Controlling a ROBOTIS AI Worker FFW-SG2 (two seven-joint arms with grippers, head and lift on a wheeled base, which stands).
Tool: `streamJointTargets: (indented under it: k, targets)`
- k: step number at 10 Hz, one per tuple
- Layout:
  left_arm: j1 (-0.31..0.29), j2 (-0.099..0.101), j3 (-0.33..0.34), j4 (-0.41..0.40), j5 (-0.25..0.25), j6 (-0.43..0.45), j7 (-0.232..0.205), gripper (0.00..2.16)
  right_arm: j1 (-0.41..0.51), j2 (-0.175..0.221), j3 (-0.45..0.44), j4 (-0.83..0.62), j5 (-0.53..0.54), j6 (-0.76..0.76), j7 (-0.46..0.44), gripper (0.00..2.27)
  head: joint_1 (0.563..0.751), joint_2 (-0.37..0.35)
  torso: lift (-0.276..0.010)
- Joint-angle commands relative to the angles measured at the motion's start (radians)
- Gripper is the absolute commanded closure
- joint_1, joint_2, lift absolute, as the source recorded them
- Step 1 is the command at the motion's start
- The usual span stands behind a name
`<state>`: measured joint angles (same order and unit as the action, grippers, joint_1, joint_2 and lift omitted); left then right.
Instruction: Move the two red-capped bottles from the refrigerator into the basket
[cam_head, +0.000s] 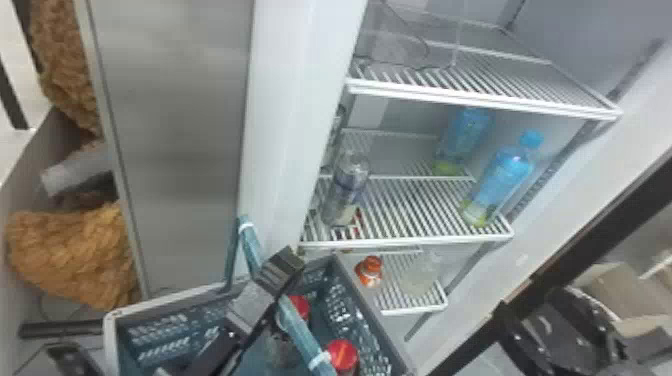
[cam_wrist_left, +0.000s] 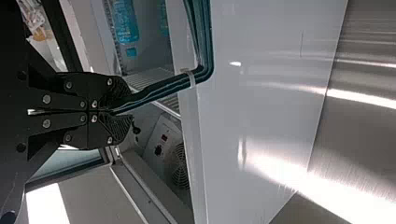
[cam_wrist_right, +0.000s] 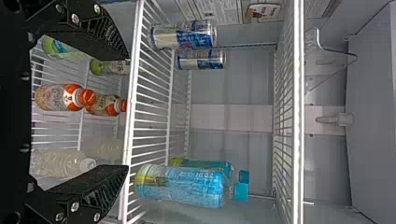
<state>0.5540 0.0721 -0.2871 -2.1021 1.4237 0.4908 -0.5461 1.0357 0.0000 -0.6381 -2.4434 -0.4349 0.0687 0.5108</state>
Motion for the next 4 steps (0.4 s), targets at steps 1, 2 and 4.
streamJointTargets:
  k: [1,2,4]
  targets:
    - [0.001,0.000,0.000,0.000,0.000,0.000,0.000,1.20,0.000,0.001,0.000,0.003,-0.002,0.000,0.000,0.19,0.695,-0.350,0.000]
    - [0.001,0.000,0.000,0.000,0.000,0.000,0.000,1.20,0.000,0.001,0.000,0.003,-0.002,0.000,0.000,0.19,0.695,-0.350,0.000]
    - [0.001,0.000,0.000,0.000,0.000,0.000,0.000,1.20,-0.002,0.001,0.000,0.003,-0.002,0.000,0.000,0.19,0.695,-0.350,0.000]
